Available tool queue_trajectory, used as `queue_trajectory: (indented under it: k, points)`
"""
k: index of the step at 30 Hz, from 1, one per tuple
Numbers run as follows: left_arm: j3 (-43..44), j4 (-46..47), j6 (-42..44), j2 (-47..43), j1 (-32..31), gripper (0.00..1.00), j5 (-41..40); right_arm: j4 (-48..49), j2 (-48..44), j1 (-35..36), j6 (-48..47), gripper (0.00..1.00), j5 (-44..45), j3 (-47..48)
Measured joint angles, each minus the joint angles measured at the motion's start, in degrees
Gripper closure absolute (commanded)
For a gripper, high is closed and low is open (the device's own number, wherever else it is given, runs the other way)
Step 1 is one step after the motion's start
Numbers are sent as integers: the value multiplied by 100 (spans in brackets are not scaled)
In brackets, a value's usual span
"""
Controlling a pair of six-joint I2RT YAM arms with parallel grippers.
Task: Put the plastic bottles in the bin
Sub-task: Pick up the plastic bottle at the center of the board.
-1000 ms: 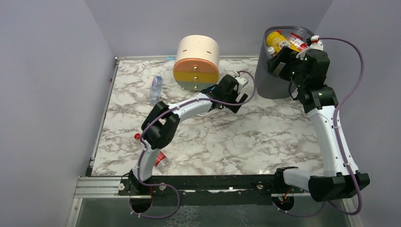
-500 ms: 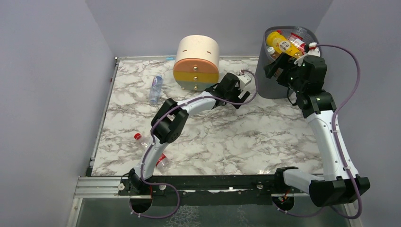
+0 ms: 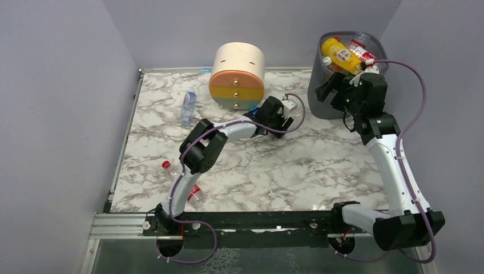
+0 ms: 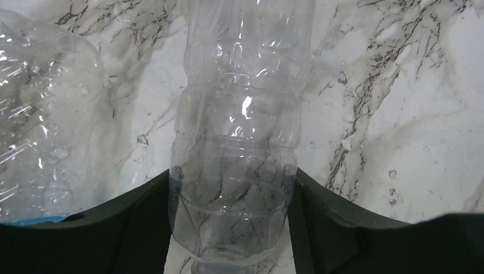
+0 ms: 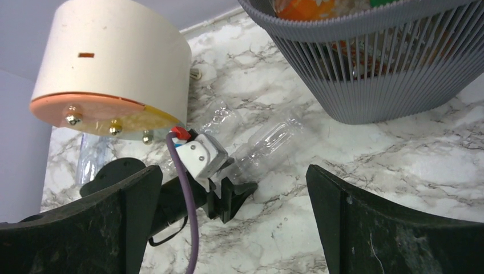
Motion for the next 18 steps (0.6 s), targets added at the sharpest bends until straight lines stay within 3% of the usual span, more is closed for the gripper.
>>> queue_trajectory:
  k: [10, 18]
  points:
    - [-1211, 334, -544, -761, 7, 44, 146, 7, -210, 0, -52, 3, -229, -455]
    - [-2927, 509, -1224, -2483, 7, 42, 348, 133, -173, 0, 48, 0, -907, -1051]
